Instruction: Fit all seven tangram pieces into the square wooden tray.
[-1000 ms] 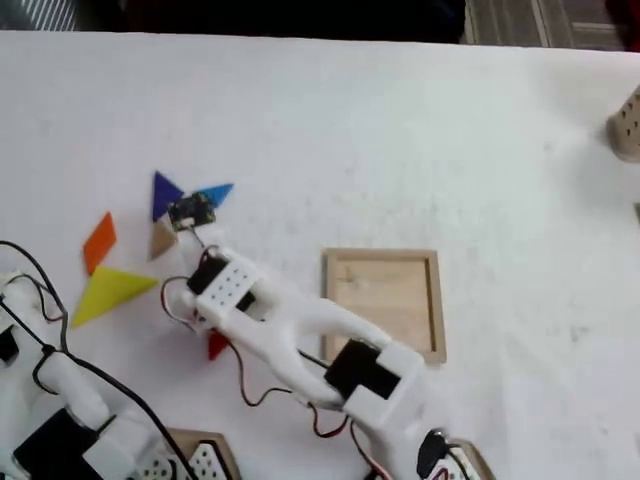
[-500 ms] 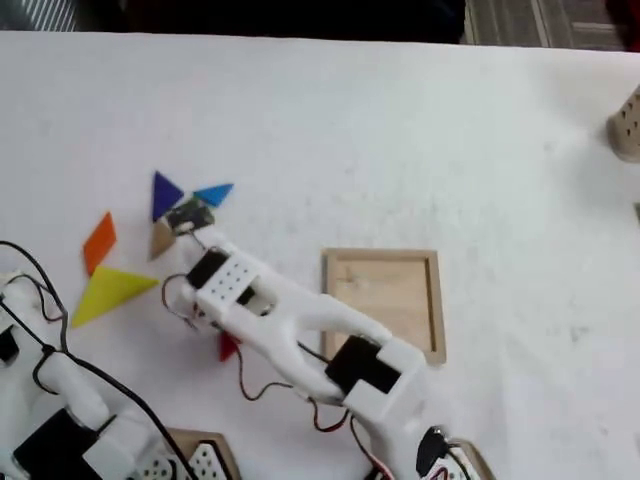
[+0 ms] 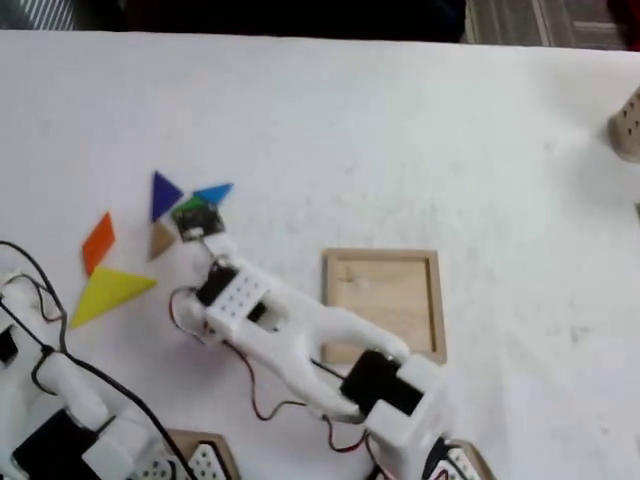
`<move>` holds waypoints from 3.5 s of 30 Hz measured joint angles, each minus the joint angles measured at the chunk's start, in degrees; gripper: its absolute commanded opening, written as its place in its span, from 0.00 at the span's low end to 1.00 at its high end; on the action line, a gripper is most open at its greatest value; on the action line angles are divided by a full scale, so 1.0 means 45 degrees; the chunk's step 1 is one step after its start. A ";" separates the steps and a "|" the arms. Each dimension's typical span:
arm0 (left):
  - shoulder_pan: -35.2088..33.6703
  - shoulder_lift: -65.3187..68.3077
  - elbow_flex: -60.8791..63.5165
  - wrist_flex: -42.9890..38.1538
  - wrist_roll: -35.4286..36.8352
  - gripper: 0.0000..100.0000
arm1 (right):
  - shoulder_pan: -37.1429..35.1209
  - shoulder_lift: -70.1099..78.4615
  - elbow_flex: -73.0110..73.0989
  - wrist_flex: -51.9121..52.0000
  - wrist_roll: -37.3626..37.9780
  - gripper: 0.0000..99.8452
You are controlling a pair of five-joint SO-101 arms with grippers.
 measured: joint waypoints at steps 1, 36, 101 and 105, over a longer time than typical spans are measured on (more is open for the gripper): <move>0.0000 0.0000 0.0000 0.0000 0.0000 0.02 | 0.0098 0.0117 -0.0254 0.0274 0.0176 0.21; 0.0000 0.0000 0.0000 0.0000 0.0000 0.02 | 0.0195 0.1719 -0.2462 0.1407 0.4239 0.44; 0.0000 0.0000 0.0117 0.0000 -0.0645 0.02 | 0.0195 0.2168 -0.3223 0.2071 0.8127 0.23; 0.0000 0.0000 0.0117 0.0000 -0.0645 0.02 | 0.0234 0.2168 -0.3243 0.2090 0.8127 0.20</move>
